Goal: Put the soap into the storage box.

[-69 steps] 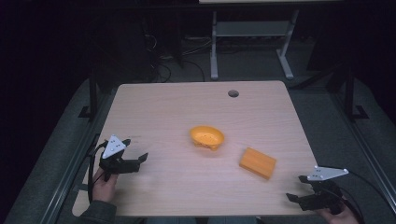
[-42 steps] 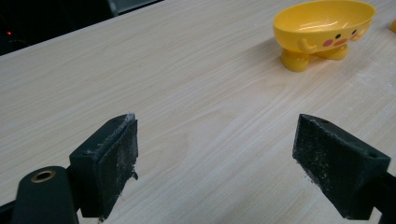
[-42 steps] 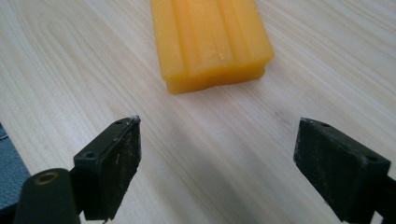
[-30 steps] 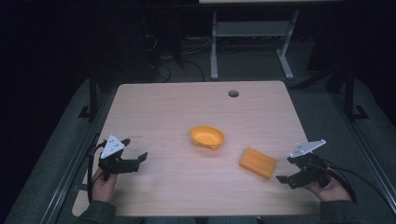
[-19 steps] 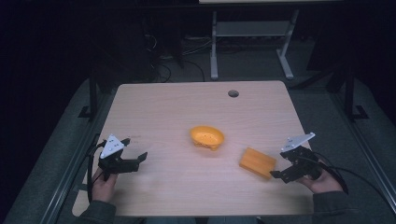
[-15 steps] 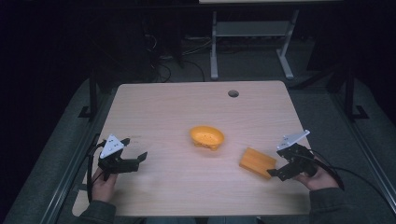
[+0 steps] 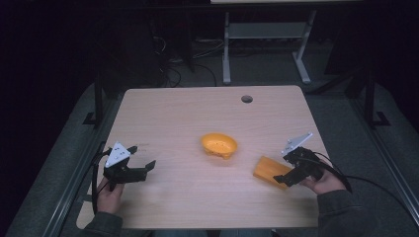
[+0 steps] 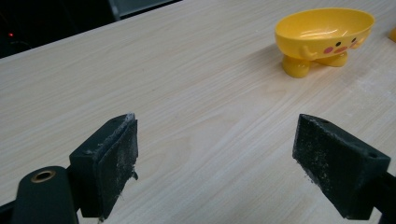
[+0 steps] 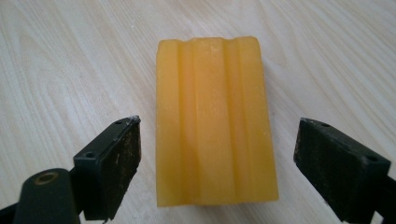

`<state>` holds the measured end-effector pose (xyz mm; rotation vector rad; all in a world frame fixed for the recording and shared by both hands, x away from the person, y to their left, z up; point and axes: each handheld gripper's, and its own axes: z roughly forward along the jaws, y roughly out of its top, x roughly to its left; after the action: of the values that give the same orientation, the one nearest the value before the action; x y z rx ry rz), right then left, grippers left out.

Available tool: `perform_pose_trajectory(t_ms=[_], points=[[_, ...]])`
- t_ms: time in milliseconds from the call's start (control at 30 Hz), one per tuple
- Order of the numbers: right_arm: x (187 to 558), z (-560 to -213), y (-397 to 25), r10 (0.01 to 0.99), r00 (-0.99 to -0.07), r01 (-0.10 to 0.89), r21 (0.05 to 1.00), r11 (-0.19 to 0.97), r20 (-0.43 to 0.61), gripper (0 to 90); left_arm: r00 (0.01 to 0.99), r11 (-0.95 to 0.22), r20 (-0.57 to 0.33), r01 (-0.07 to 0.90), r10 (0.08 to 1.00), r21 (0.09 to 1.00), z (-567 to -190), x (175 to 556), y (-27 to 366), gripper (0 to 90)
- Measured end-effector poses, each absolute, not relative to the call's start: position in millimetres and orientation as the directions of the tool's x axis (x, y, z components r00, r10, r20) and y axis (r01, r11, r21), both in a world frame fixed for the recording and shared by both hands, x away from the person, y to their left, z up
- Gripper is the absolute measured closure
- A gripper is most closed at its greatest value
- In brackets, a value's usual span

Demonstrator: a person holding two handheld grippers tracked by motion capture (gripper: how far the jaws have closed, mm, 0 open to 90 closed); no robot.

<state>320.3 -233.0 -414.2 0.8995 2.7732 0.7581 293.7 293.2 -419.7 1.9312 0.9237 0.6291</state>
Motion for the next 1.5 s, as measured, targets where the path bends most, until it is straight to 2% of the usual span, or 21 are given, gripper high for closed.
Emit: perform_pose_trajectory(t_ms=[1133, 1500], points=[[345, -443, -204, 0.54, -0.841, 0.515, 0.372, 0.772, 0.043, 15.1, 0.597, -0.329, 0.061, 0.351, 0.8, 0.877, -419, 293, 293, 13.4], [345, -447, -201, 0.529, -0.848, 0.502, 0.358, 0.787, 0.027, 20.0, 0.598, -0.326, 0.058, 0.351, 0.8, 0.878, -419, 293, 294, 13.4]])
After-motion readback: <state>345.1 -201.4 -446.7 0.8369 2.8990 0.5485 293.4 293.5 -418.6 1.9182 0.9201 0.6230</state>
